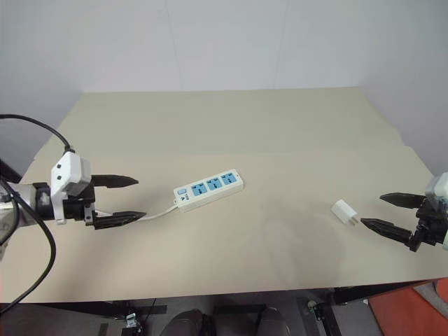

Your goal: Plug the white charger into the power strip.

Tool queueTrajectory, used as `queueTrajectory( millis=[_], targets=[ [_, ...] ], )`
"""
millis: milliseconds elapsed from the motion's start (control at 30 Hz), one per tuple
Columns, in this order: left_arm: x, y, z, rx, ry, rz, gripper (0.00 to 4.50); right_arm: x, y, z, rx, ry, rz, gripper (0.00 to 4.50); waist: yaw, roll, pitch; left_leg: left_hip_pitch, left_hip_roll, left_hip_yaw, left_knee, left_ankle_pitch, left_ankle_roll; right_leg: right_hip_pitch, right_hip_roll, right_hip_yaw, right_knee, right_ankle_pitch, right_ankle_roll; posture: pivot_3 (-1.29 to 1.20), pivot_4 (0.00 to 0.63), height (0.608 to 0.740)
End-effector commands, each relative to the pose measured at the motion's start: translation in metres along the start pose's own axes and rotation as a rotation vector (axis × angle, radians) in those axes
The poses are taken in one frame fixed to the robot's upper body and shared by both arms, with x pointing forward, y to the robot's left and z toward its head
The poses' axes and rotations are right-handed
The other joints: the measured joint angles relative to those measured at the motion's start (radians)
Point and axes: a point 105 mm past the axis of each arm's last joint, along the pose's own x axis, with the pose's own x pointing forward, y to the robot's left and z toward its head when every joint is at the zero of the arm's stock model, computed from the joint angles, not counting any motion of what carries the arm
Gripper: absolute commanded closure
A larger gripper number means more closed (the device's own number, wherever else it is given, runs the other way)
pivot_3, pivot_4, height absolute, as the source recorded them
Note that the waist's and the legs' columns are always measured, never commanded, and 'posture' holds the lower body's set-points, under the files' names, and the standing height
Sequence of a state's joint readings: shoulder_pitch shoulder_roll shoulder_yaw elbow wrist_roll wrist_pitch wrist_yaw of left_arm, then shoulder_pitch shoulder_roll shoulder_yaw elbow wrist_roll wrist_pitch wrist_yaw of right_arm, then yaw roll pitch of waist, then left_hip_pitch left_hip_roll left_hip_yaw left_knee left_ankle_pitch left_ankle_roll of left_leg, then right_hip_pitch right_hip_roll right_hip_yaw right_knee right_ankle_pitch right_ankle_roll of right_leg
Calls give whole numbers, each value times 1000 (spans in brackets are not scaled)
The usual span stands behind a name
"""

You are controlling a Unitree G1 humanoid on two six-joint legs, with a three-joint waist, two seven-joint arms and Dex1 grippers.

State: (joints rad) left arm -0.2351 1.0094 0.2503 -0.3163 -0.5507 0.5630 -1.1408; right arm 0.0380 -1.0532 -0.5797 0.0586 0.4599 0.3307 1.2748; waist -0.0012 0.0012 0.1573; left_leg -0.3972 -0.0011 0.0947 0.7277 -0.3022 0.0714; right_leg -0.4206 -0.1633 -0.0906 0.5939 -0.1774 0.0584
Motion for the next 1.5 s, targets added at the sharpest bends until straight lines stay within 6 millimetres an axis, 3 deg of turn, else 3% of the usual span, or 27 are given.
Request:
queueTrajectory(
  millis=[33, 133, 367, 567, 733, 1067, 1500],
  targets=[
    [2, 3, 8, 46, -15, 18, 39, -7, -1, 19, -36, -53, -23, 0, 1, 0, 0, 0, 0, 0, 0, 0, 0, 0, 0, 0, 0, 0, 0, 0, 150, 740],
    [10, 5, 7, 55, -26, 18, 39, 0, 3, 24, -44, -77, -13, 0, 4, 0, 0, 1, 0, 0, 0, 0, 0, 1, 0, 0, 0, 0, 0, 0, 150, 740],
    [24, 20, 4, 104, -39, 32, 39, 31, 10, 59, -83, -127, 16, 0, 0, 0, 0, 1, 0, 1, 0, 0, 0, 0, 0, 1, 0, 0, 0, 0, 150, 740],
    [50, 34, -3, 139, -94, 7, 39, 67, 25, 81, -119, -165, 76, 0, 5, -1, 0, 0, -1, 1, 0, 0, 0, 0, 0, 0, 1, 0, -1, 0, 150, 740],
    [79, 47, -10, 104, -185, 55, 39, 85, 38, 95, -148, -205, 120, 0, 14, -1, 0, -2, -2, 1, 0, 0, 0, 0, 0, -3, 1, 1, -1, 0, 150, 740],
    [111, 46, -35, 50, -216, 6, 39, 92, 47, 101, -159, -243, 151, 0, 13, -3, 1, -4, -2, 1, 1, 0, 0, 0, 1, -5, 0, 1, 0, 0, 150, 740],
    [138, 29, -64, 21, -187, -67, 39, 85, 51, 103, -143, -264, 167, 0, 13, -4, 0, -2, -1, 0, 1, 0, 1, 1, 0, -5, 1, 2, 0, 0, 150, 740]
  ],
)
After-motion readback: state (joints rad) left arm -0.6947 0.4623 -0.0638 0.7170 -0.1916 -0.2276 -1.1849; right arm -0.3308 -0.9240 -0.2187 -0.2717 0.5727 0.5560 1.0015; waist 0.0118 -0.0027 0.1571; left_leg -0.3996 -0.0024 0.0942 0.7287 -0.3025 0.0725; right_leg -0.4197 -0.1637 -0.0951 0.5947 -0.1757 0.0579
